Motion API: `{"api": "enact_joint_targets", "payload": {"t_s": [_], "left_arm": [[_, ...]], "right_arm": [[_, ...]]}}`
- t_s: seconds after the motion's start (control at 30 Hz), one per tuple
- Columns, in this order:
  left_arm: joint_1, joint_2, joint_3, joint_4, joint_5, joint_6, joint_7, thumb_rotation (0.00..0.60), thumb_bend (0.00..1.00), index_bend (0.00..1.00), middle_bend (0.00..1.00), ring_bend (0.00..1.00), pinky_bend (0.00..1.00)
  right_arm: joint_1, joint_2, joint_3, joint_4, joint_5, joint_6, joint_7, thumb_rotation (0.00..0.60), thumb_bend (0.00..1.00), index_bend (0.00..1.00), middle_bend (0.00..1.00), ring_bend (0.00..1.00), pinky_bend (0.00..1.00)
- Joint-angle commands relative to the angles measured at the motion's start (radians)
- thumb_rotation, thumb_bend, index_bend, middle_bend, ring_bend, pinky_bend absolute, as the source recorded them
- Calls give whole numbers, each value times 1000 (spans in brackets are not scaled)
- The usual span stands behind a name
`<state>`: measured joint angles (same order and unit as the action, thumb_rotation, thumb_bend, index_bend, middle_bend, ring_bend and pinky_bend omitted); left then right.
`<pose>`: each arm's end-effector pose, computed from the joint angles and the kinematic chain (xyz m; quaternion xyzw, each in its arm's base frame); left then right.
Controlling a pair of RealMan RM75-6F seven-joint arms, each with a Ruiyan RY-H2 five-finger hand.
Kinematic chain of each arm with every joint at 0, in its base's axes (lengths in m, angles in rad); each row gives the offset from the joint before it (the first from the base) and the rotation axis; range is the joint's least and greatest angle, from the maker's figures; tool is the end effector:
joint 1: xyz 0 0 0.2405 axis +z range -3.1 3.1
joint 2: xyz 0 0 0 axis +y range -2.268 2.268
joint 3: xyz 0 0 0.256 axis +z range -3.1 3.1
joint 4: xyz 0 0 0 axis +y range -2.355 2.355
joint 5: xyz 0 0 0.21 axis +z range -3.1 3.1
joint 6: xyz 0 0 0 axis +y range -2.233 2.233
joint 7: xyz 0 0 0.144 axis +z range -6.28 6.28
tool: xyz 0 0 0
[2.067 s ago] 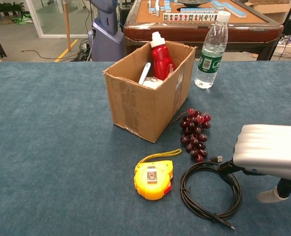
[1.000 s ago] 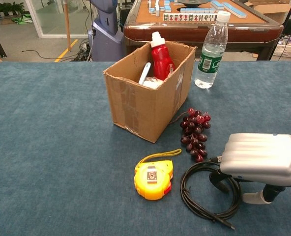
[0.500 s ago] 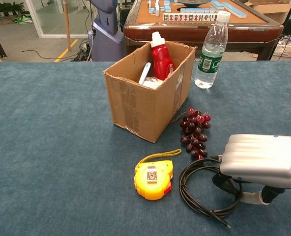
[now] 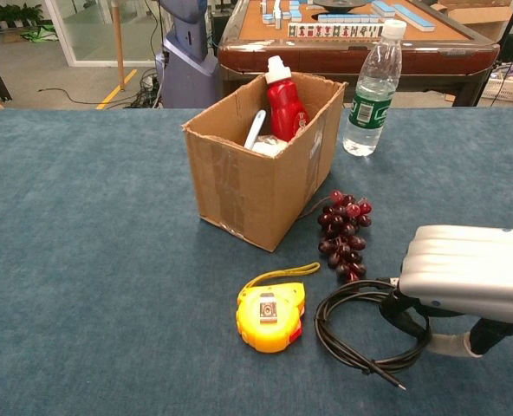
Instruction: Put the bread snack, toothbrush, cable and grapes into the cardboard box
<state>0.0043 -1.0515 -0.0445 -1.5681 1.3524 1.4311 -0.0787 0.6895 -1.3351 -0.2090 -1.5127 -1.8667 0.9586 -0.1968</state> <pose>-0.3612 0.1478 0.1891 -0.5364 -0.4477 -0.3144 0.6427 -0.2038 -0.2319 -0.0064 0.9288 -0.1399 0.2646 0.2183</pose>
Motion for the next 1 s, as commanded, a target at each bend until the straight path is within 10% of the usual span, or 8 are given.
{"api": "enact_joint_targets", "payload": {"t_s": [0.03, 1.0], "left_arm": [[-2, 0, -3, -3, 1, 3, 2, 600, 211, 388, 414, 320, 493], [-6, -2, 0, 2, 6, -1, 13, 600, 212, 388, 415, 320, 493]], "right_arm": [[-3, 5, 0, 1, -6, 15, 10, 600, 430, 638, 1000, 1000, 999], [-28, 80, 65, -65, -44, 187, 51, 600, 507, 683, 1000, 1000, 999]]}}
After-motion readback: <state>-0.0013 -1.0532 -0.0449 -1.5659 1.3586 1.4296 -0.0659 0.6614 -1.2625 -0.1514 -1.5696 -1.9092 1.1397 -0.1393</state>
